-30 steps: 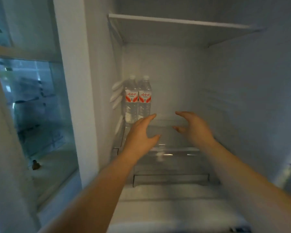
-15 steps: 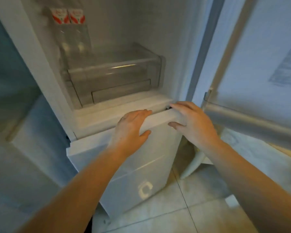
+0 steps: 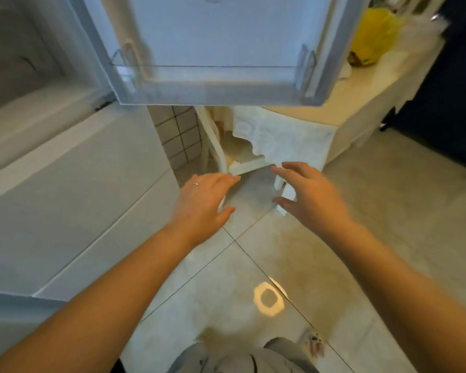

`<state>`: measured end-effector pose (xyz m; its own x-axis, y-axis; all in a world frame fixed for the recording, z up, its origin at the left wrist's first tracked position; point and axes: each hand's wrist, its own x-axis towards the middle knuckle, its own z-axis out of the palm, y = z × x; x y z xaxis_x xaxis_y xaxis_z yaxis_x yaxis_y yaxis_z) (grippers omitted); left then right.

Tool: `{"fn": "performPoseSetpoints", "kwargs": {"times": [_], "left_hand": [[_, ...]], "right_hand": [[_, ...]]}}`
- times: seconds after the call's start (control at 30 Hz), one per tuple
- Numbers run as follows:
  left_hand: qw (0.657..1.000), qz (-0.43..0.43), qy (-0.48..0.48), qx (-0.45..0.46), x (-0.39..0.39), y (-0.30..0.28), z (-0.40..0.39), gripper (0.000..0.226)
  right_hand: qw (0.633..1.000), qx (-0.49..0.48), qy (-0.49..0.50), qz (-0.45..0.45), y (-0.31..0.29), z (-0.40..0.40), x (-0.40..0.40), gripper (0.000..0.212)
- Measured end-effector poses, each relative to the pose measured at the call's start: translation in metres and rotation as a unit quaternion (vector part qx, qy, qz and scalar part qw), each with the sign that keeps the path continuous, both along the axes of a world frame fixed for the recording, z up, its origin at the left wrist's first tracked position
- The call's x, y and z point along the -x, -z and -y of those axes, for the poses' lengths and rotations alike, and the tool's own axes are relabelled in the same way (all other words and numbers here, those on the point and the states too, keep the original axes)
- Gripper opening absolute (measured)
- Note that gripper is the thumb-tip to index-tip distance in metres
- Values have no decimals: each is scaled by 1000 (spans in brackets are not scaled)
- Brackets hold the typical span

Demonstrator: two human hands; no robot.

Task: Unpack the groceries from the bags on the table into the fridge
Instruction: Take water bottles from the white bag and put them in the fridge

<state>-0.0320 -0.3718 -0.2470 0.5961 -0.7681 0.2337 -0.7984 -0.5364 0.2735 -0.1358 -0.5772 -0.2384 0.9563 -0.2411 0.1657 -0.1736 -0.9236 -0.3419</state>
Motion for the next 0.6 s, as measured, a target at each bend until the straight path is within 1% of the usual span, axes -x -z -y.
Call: {"fn": "performPoseSetpoints", "kwargs": {"times": [0.13, 0.3, 0.43, 0.6], "left_hand": [[1000, 1, 8, -1, 38, 17, 93, 57], [1000, -28, 8, -11, 72, 32, 200, 58], [999, -36, -2, -22, 81, 33, 267, 59], [998, -45, -16, -29, 69, 39, 330, 59]], "right_hand": [[998, 0, 45, -37, 16, 79, 57, 61], [995, 9, 52, -81, 31, 179, 105, 64], [995, 17, 44, -91, 30, 245, 115, 65], [994, 20, 31, -98, 36, 311, 100, 64]]}}
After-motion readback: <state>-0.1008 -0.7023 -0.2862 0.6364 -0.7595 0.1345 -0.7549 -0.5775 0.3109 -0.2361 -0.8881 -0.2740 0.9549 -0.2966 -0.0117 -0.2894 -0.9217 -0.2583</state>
